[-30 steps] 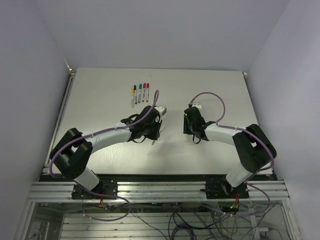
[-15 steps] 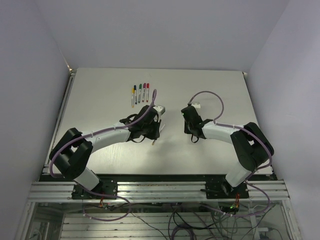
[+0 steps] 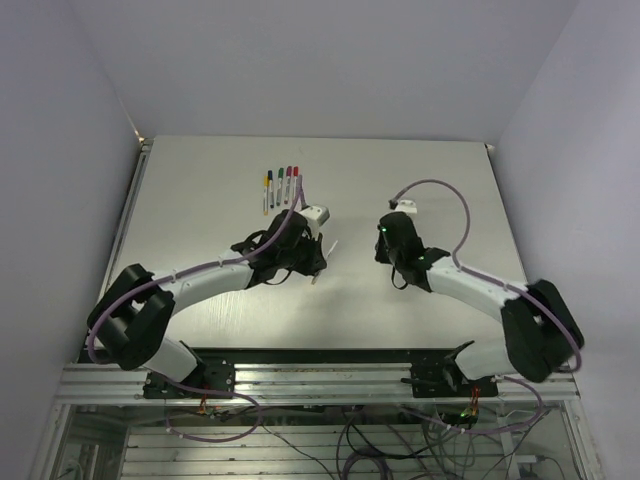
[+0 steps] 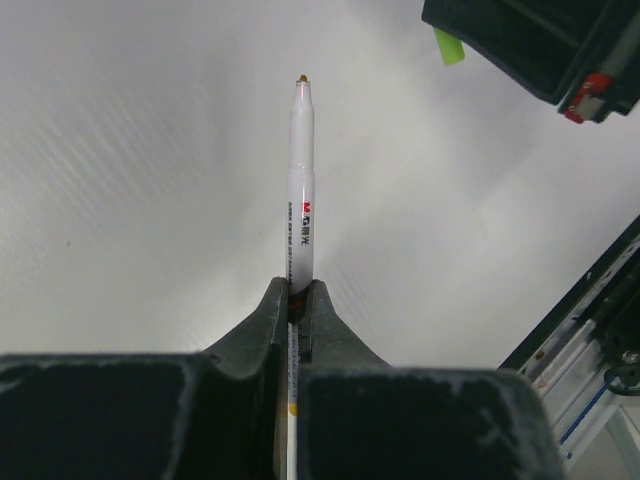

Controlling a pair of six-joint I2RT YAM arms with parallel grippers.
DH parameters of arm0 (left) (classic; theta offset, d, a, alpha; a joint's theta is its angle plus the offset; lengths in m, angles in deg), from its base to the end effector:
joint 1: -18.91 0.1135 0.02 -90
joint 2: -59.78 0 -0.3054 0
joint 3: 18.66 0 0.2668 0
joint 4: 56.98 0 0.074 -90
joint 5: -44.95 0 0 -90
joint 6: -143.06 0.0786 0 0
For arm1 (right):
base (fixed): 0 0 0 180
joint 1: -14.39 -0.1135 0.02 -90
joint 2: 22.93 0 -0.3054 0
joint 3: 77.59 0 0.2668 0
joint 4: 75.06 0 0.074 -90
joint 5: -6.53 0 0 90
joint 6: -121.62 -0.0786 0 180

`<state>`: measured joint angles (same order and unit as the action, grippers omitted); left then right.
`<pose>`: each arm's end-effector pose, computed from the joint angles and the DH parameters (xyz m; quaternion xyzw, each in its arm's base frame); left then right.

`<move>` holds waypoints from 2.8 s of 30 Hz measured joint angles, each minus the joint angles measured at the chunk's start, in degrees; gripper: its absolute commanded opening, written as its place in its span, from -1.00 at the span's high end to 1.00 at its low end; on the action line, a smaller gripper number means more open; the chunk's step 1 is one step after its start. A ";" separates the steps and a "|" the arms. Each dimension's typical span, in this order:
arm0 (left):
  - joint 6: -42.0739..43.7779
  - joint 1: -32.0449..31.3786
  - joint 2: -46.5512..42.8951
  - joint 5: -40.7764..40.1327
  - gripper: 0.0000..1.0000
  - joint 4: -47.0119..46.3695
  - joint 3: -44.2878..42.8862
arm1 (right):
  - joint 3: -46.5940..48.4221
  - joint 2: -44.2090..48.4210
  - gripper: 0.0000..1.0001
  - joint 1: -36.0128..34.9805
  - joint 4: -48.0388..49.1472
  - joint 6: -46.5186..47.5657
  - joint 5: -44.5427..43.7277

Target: Insert the pens into the pen caps

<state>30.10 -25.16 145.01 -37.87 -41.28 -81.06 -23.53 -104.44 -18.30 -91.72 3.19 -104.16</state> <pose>0.2514 -0.2570 0.2197 0.1914 0.8789 -0.2863 0.3302 0.2823 0.1482 0.1899 0.0363 0.9079 0.0526 0.4143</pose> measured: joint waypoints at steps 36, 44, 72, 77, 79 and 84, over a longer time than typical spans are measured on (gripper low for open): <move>-2.38 -9.79 -4.96 1.95 0.86 -46.14 13.86 | -29.51 29.18 1.00 0.92 65.09 -8.94 14.62; -2.38 -10.03 -4.63 1.95 0.86 -46.12 13.84 | -29.51 26.58 1.00 1.09 69.00 -10.27 16.68; -3.04 -10.14 -4.31 2.01 0.86 -46.86 13.84 | -29.51 25.00 1.00 1.14 71.63 -10.12 17.51; -3.08 -10.14 -4.26 2.01 0.86 -47.17 13.84 | -29.51 24.81 1.00 1.14 72.17 -10.12 17.55; -3.17 -10.14 -4.09 2.01 0.86 -47.45 13.84 | -29.51 24.41 1.00 1.14 72.39 -10.14 17.75; -3.48 -10.14 -3.98 2.01 0.86 -48.15 13.84 | -29.53 23.41 1.00 1.11 72.67 -10.25 18.64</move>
<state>26.62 -35.30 141.03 -35.86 -89.43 -67.23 -53.06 -81.03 -17.18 -19.04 -7.06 -85.51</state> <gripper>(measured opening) 0.099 0.048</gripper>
